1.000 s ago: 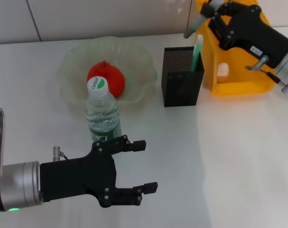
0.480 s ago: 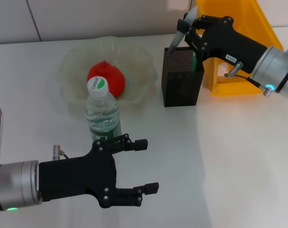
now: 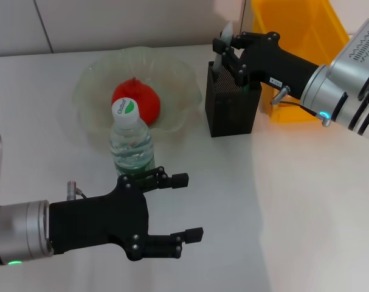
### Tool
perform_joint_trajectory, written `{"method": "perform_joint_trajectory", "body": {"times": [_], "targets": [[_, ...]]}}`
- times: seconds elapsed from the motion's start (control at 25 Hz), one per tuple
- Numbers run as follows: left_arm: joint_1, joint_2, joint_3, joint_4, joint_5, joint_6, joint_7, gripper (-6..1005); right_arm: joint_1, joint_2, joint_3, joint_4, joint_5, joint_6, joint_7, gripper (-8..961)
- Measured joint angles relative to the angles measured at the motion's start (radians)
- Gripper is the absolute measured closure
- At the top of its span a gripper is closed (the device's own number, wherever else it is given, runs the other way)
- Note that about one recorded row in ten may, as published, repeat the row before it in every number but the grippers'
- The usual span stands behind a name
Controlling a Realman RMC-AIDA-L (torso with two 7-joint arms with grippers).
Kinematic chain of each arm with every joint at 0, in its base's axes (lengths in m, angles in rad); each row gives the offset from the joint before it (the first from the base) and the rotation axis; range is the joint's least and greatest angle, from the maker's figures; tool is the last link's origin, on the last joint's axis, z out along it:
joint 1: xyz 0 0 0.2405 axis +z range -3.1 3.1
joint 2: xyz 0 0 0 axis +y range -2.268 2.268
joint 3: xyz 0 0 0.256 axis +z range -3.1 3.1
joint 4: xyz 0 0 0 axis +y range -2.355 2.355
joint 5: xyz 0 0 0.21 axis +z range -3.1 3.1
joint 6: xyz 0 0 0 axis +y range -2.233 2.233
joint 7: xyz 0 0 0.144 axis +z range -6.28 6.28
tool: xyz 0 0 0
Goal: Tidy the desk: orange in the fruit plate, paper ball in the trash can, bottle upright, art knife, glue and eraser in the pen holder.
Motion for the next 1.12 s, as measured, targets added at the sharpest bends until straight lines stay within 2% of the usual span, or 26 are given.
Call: {"method": "perform_joint_trajectory", "body": {"times": [0.44, 0.76, 0.96, 1.12], "targets": [[-0.001, -0.001, 0.000, 0.003, 0.000, 0.002, -0.013, 152, -0.022, -0.001, 0.012, -0.007, 0.005, -0.010, 0.002, 803], [-0.001, -0.002, 0.000, 0.004, 0.000, 0.004, -0.013, 152, -0.064, -0.001, 0.013, -0.025, 0.041, -0.106, -0.005, 786], [-0.001, -0.002, 0.000, 0.006, 0.000, 0.013, -0.012, 152, -0.114, -0.002, 0.013, -0.052, 0.095, -0.182, 0.010, 604], [-0.001, 0.000, -0.001, 0.006, -0.013, 0.017, -0.012, 152, -0.190, -0.004, 0.010, -0.122, 0.139, -0.309, 0.101, 432]]}}
